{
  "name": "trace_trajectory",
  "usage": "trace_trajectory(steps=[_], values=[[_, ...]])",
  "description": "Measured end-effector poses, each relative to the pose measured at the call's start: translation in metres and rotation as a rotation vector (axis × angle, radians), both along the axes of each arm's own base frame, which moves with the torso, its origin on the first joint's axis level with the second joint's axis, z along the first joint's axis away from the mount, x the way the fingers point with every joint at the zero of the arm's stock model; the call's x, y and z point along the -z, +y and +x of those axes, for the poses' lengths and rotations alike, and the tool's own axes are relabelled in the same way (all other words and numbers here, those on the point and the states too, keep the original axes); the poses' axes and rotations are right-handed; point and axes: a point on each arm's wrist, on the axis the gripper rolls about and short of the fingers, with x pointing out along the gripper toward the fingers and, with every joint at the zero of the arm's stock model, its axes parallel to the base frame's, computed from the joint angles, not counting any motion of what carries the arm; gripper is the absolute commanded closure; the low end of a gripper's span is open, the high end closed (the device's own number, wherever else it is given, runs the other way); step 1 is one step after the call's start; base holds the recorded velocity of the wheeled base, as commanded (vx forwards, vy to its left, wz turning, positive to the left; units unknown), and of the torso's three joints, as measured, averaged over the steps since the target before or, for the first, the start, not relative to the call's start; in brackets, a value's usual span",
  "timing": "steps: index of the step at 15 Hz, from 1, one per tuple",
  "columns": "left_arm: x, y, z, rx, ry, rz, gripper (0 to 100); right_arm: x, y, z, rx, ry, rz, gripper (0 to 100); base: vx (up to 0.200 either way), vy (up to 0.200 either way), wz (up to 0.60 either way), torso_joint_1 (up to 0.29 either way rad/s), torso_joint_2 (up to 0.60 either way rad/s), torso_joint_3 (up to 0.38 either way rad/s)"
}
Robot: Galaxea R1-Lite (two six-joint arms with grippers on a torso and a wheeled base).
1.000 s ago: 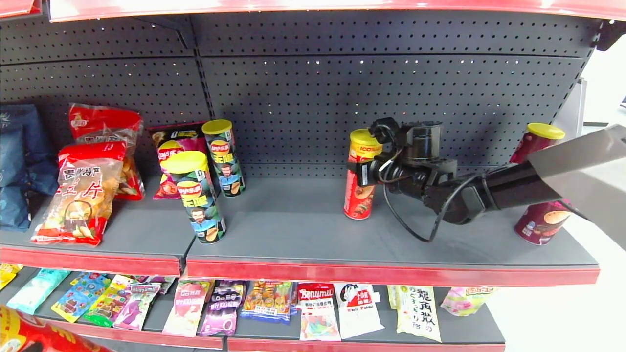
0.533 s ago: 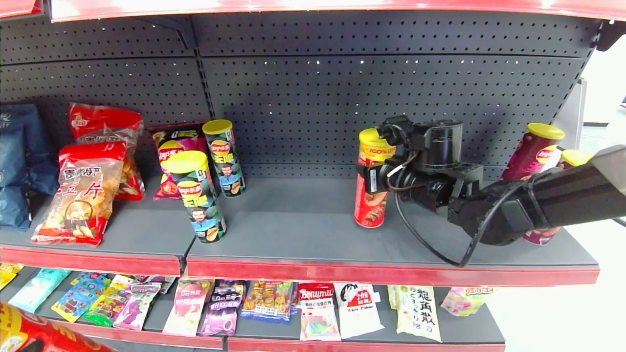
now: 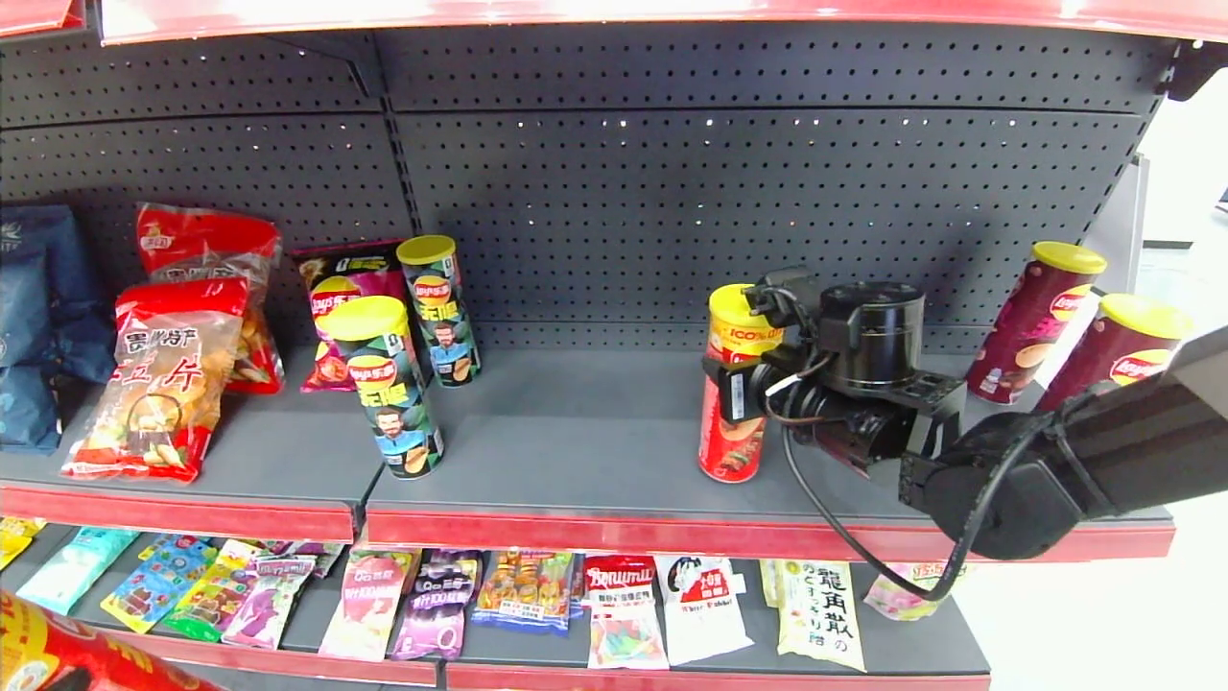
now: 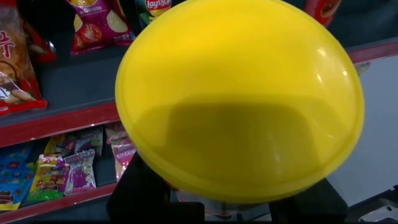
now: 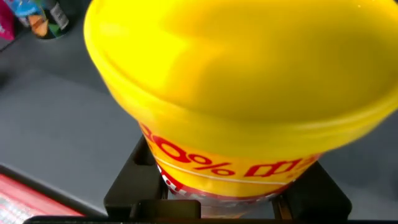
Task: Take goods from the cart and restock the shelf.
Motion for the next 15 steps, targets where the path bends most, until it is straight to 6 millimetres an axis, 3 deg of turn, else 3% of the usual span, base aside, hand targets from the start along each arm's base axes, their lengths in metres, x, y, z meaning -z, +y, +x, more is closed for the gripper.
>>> trace_trajectory(steps=[15], values=[[-0.001,0.000,-0.001,0.001,-0.007,0.000,100,0.009,0.009,-0.010,0.026,0.014,0.007,100,0.000,0.000,0.00,0.000,0.00,0.000]])
